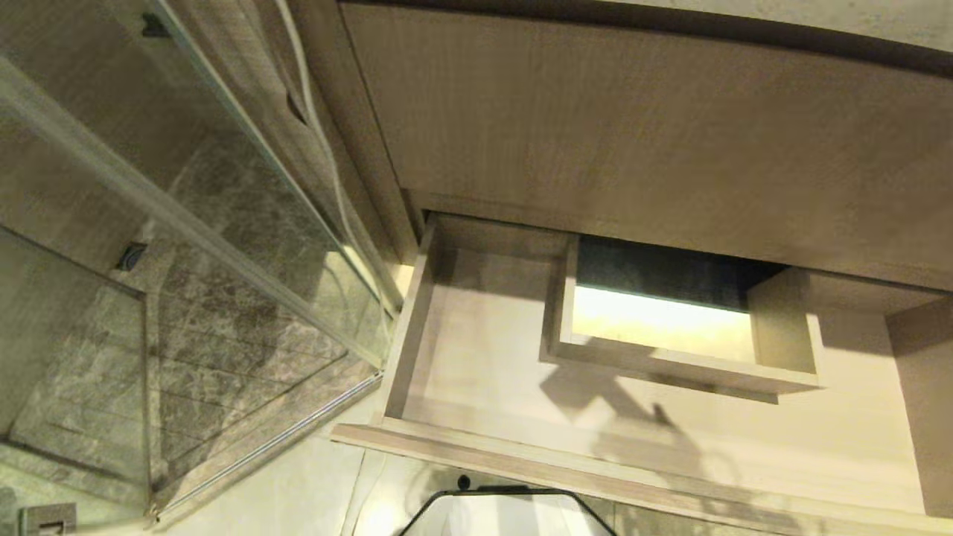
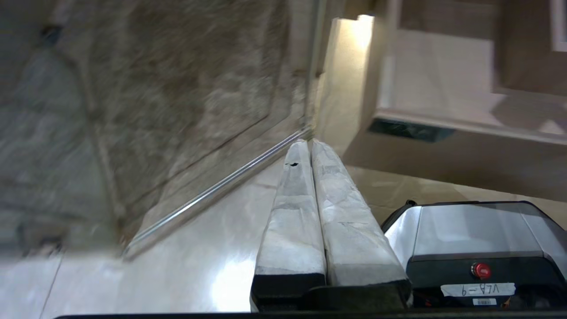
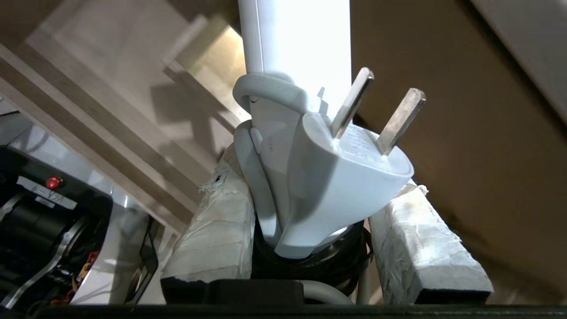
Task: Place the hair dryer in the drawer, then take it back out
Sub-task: Place it on the countertop
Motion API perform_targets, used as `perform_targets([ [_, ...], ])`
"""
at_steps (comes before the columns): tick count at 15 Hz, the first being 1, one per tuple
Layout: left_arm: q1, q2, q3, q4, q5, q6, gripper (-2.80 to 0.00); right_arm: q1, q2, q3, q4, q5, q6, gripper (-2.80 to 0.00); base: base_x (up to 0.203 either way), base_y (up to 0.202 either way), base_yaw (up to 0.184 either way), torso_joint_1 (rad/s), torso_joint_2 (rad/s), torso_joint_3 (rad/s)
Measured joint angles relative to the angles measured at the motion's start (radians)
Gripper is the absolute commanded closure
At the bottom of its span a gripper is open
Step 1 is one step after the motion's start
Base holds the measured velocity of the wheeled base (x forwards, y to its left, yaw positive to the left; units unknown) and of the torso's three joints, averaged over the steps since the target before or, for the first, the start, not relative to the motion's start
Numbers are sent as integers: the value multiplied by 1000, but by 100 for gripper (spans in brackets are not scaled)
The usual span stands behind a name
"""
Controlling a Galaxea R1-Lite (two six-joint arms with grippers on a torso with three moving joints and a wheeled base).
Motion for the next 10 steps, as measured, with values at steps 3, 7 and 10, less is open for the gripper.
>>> perform_targets([
  [3,0,0,0,0,0,0,0,-1,4,24,4,-3,0,0,2,-5,35,1,0,0],
  [7,0,0,0,0,0,0,0,0,11,29,-4,-1,0,0,0,0,0,0,0,0],
  [10,0,0,0,1,0,0,0,-1,8,30,-6,-1,0,0,0,0,0,19,-22,-9],
])
